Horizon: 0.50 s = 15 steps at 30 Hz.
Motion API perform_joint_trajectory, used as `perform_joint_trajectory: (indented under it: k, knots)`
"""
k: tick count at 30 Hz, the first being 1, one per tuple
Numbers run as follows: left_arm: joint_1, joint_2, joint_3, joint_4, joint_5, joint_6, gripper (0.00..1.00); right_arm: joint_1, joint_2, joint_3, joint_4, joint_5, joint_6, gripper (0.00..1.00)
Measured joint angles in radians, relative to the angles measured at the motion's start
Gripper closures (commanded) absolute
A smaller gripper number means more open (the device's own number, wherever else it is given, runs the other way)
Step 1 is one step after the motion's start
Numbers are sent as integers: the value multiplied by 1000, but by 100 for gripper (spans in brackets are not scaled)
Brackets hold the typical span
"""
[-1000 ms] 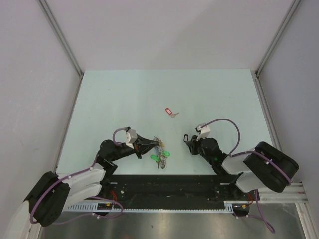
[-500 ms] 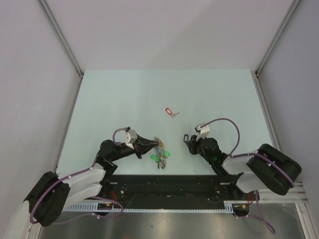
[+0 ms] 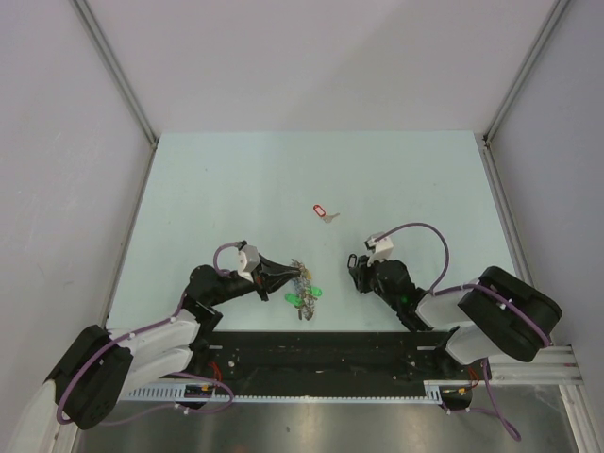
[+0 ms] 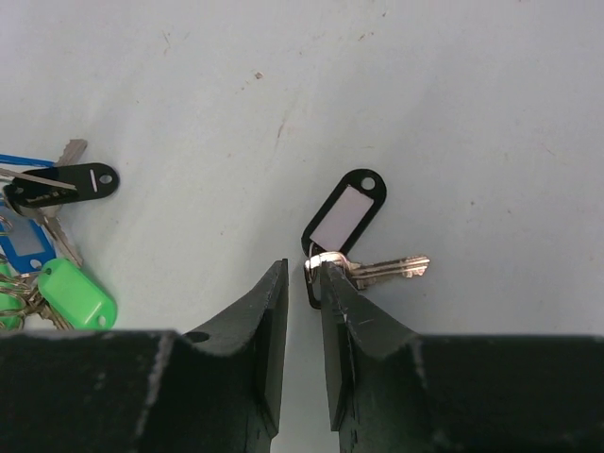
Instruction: Put the keys on the keyring
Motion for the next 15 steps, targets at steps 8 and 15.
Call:
perform_joint_trajectory:
  k: [8, 15]
  knots:
    - [0, 0, 0, 0, 0, 0, 100, 9, 1, 18, 3, 18, 0, 75]
    - [0, 0, 0, 0, 0, 0, 100, 17, 30, 21, 3, 37, 6, 78]
